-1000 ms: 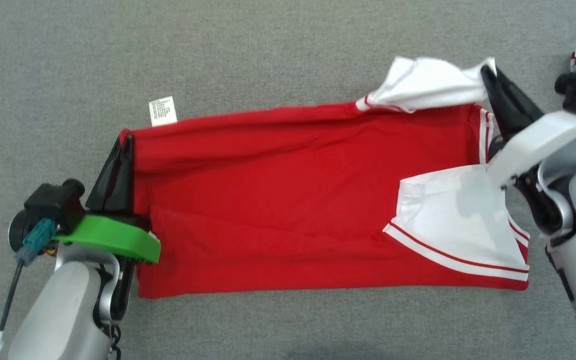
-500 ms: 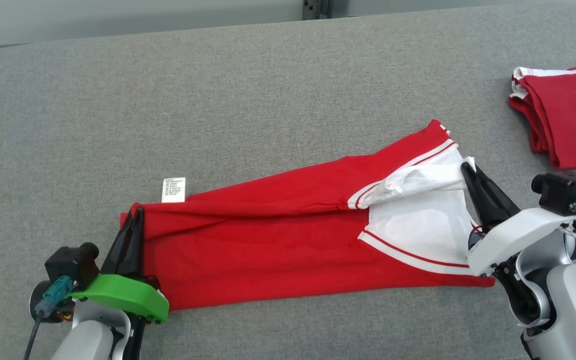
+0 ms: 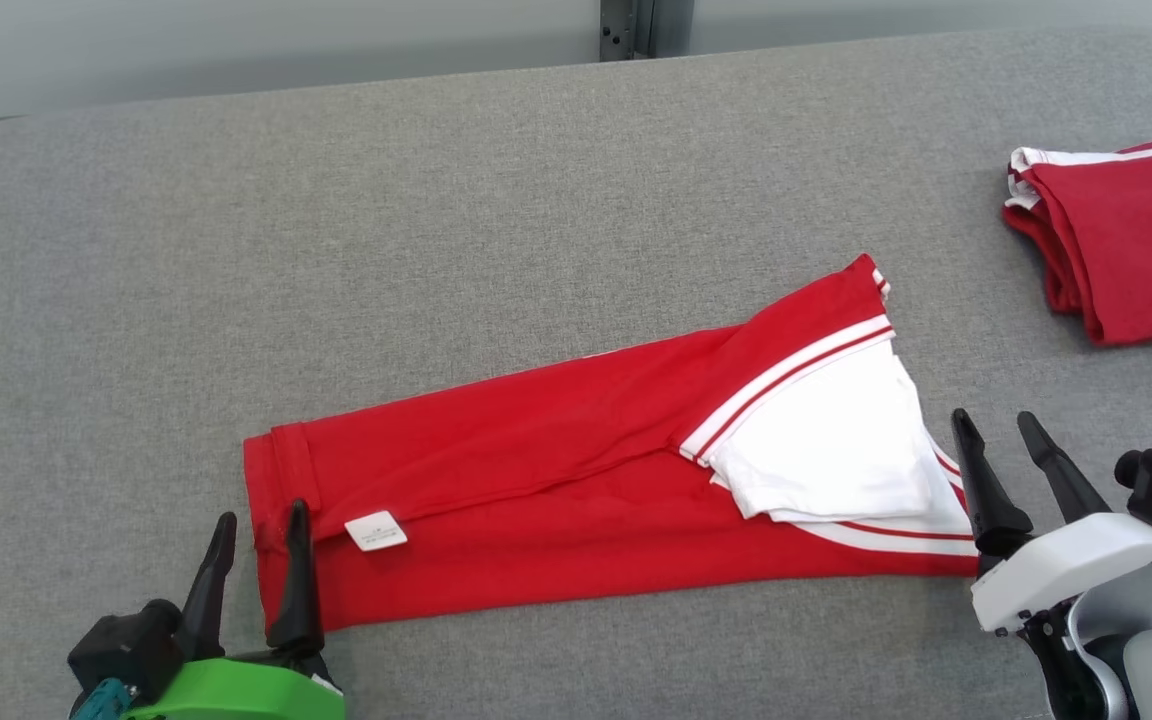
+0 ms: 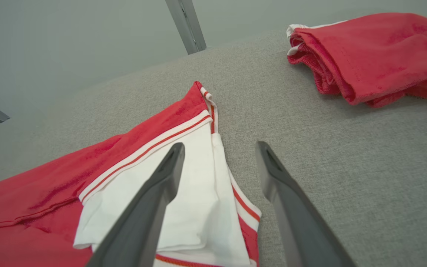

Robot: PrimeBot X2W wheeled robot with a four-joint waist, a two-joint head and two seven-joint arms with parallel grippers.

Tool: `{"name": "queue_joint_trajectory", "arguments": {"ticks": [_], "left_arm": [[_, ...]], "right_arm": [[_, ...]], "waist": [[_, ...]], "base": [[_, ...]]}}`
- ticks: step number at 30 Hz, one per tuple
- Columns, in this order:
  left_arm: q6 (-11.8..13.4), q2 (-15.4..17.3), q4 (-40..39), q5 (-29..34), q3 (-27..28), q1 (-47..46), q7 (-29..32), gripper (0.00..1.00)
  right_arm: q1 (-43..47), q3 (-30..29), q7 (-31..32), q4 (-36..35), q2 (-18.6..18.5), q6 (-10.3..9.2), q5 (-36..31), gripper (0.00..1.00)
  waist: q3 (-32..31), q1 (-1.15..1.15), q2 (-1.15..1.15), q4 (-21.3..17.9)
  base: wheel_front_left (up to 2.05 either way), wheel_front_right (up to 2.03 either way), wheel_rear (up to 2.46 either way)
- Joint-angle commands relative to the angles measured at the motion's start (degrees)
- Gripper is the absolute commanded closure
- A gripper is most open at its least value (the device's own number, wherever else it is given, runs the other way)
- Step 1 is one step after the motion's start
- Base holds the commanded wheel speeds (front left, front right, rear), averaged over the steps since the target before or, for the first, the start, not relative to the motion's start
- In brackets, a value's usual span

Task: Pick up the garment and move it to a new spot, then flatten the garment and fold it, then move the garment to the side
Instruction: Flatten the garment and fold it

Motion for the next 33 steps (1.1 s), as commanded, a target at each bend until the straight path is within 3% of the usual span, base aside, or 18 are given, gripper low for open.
{"name": "queue_joint_trajectory", "arguments": {"ticks": [1, 6, 11, 22, 33], "left_arm": [[-0.3, -0.3, -1.4, 0.9, 1.5, 1.5, -0.2, 0.00], [-0.6, -2.3, -3.8, 4.4, 4.5, 3.1, -0.2, 0.00], [-1.4, -3.8, -3.5, 7.2, 5.5, 1.7, -0.2, 0.00], [-3.0, -6.8, -2.0, 10.5, 6.7, 0.5, -0.2, 0.00], [-4.1, -8.2, -1.5, 11.4, 8.4, -0.4, -0.2, 0.00]], "right_arm": [[1.0, -1.0, -0.4, -0.6, 0.3, -0.01, -0.5, 0.00], [0.6, -3.3, -0.1, -0.4, 1.2, -0.01, -2.7, 0.00], [-1.5, -2.1, 1.3, 2.3, 0.9, -0.01, -4.3, 0.00], [-8.4, -1.1, 4.3, 16.4, -1.0, -0.01, -7.5, 0.00], [-14.3, 2.5, 5.8, 28.4, -2.3, -0.01, -5.4, 0.00]], "waist": [[-0.4, 0.00, 0.00, 0.2], [-1.9, 0.00, 0.00, 0.9], [-2.8, 0.00, 0.00, 1.6], [-2.9, 0.00, 0.00, 4.7], [-1.6, 0.00, 0.00, 6.7]], "base": [[0.00, 0.00, 0.00], [0.00, 0.00, 0.00], [0.00, 0.00, 0.00], [0.00, 0.00, 0.00], [0.00, 0.00, 0.00]]}}
